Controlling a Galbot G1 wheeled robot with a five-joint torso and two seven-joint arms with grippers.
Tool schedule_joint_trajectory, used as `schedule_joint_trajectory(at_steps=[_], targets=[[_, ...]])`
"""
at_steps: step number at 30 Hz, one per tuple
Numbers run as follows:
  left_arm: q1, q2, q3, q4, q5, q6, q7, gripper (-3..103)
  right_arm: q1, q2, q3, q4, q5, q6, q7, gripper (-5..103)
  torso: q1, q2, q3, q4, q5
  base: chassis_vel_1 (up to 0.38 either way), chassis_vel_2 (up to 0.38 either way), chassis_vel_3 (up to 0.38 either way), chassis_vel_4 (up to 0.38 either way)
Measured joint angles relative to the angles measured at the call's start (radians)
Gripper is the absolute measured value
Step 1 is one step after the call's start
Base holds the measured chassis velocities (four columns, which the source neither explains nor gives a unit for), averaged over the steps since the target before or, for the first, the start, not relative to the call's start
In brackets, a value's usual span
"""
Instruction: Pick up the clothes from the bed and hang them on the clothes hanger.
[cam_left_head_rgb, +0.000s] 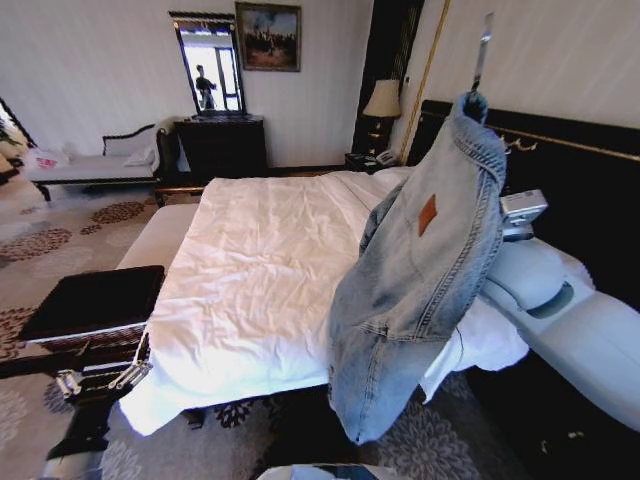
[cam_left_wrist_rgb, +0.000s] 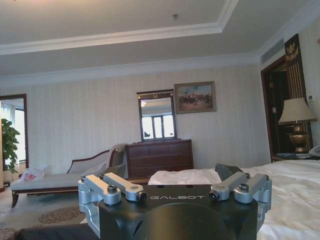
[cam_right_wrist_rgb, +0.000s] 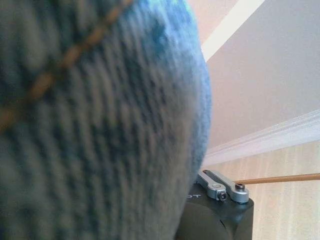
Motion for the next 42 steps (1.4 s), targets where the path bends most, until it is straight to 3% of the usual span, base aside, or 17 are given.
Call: schedule_joint_trajectory(at_steps=[4, 5, 10, 18, 27, 35, 38, 42], targets=[[0.0, 0.0, 0.0, 0.0, 0.0, 0.0, 0.0, 100, -0.069, 0.004, 0.07, 0.013, -0.009, -0.001, -0.003, 19, 0.0, 0.0, 0.0, 0.0002, -0.0003, 0.142, -0.157, -0.141, 0.136], [0.0, 0.0, 0.0, 0.0, 0.0, 0.0, 0.0, 100, -0.165, 0.017, 0.15, 0.025, -0.029, 0.0, -0.012, 19, 0.001, 0.0, 0.0, 0.0, -0.0003, 0.164, -0.187, -0.175, 0.179], [0.0, 0.0, 0.0, 0.0, 0.0, 0.0, 0.0, 100, -0.369, 0.054, 0.304, 0.046, -0.078, 0.015, -0.038, 19, 0.001, 0.0, 0.0, -0.0002, 0.0003, 0.21, -0.223, -0.209, 0.221], [0.0, 0.0, 0.0, 0.0, 0.0, 0.0, 0.0, 100, -0.473, 0.068, 0.452, 0.078, -0.091, 0.026, -0.052, 19, 0.0, 0.0, 0.0, 0.0, -0.0003, 0.312, -0.31, -0.301, 0.31], [0.0, 0.0, 0.0, 0.0, 0.0, 0.0, 0.0, 100, -0.534, 0.061, 0.538, 0.11, -0.067, 0.021, -0.052, 19, 0.0, 0.0, 0.0, -0.0002, -0.0003, 0.353, -0.347, -0.346, 0.334], [0.0, 0.0, 0.0, 0.0, 0.0, 0.0, 0.0, 100, -0.617, 0.096, 0.597, 0.129, -0.074, 0.032, -0.059, 19, -0.001, 0.0, 0.0, 0.0001, 0.0001, 0.263, -0.269, -0.274, 0.253], [0.0, 0.0, 0.0, 0.0, 0.0, 0.0, 0.0, 100, -0.753, 0.172, 0.678, 0.15, -0.107, 0.058, -0.086, 19, -0.001, 0.001, -0.001, -0.0004, 0.0001, 0.064, -0.075, -0.077, 0.049], [0.0, 0.0, 0.0, 0.0, 0.0, 0.0, 0.0, 100, -0.823, 0.238, 0.729, 0.17, -0.15, 0.078, -0.11, 19, 0.001, -0.001, 0.0, 0.0004, -0.0004, -0.001, -0.007, -0.013, -0.009]])
